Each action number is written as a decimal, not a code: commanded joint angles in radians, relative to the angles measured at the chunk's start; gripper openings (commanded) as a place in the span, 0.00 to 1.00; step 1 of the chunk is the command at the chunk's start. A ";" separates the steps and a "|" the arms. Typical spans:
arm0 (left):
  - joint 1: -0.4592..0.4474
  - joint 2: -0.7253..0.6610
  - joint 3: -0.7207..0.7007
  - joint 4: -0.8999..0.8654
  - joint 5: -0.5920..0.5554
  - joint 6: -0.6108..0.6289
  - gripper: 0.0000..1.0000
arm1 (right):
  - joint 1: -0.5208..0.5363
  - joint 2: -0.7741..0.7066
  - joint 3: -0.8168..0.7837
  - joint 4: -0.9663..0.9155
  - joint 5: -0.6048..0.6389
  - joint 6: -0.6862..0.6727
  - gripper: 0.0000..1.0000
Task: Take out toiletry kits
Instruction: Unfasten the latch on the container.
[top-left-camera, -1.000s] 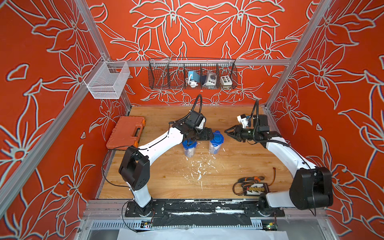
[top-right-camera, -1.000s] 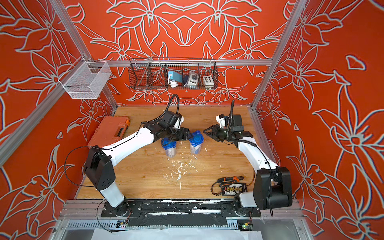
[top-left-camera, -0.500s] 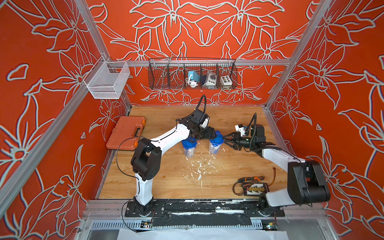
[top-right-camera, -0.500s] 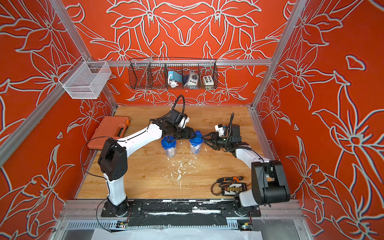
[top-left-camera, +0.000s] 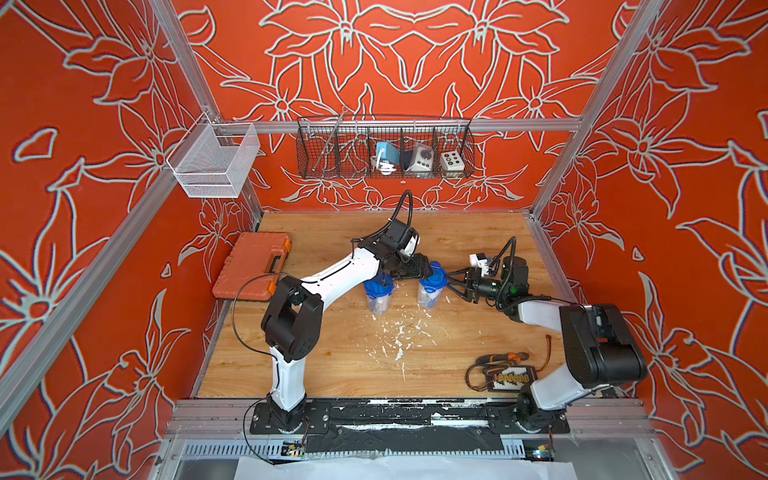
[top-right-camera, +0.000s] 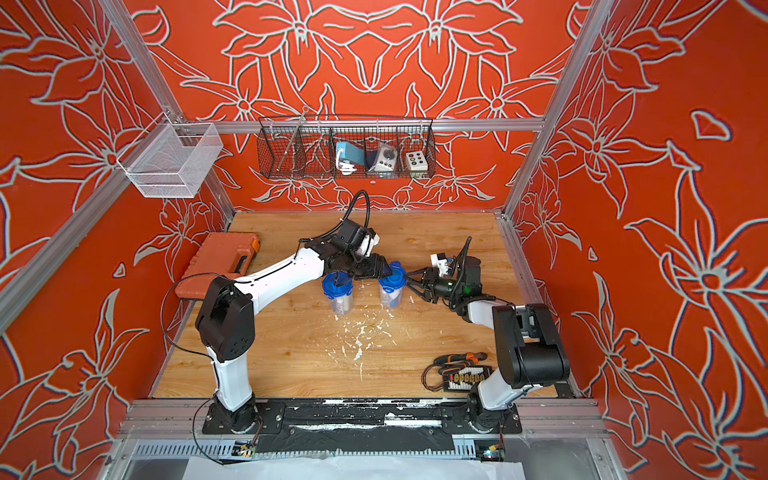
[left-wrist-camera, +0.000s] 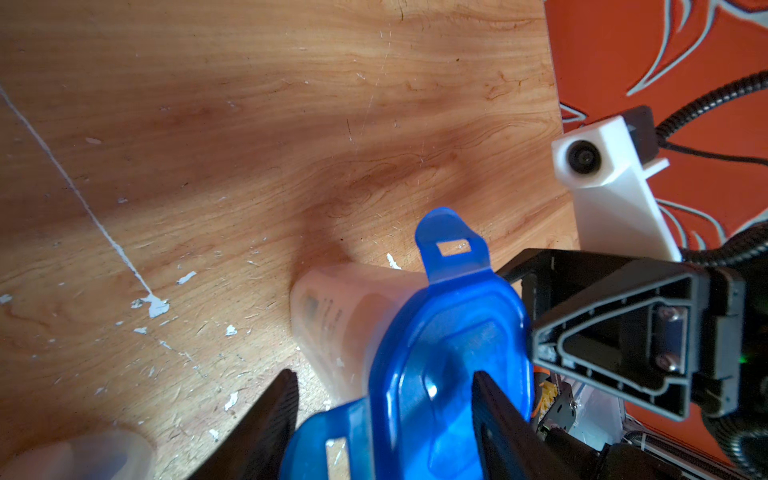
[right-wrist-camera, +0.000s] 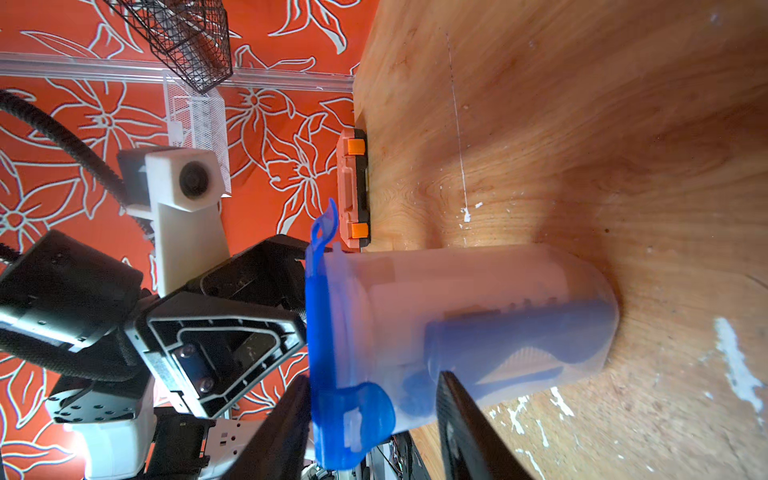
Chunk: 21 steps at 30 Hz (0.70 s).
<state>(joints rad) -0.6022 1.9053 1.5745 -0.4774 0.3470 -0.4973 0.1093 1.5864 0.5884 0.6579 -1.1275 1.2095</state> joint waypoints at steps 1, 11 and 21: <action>-0.001 0.029 -0.030 -0.056 -0.049 0.005 0.61 | -0.003 0.036 -0.018 0.221 -0.047 0.123 0.52; -0.001 0.020 -0.069 -0.019 -0.004 -0.010 0.64 | -0.002 0.084 -0.048 0.359 -0.068 0.208 0.45; -0.003 0.024 -0.078 -0.017 -0.001 -0.026 0.63 | -0.002 0.100 -0.062 0.401 -0.077 0.235 0.42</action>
<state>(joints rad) -0.6022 1.9034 1.5234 -0.3893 0.3981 -0.5259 0.1066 1.6821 0.5392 0.9947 -1.1797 1.4151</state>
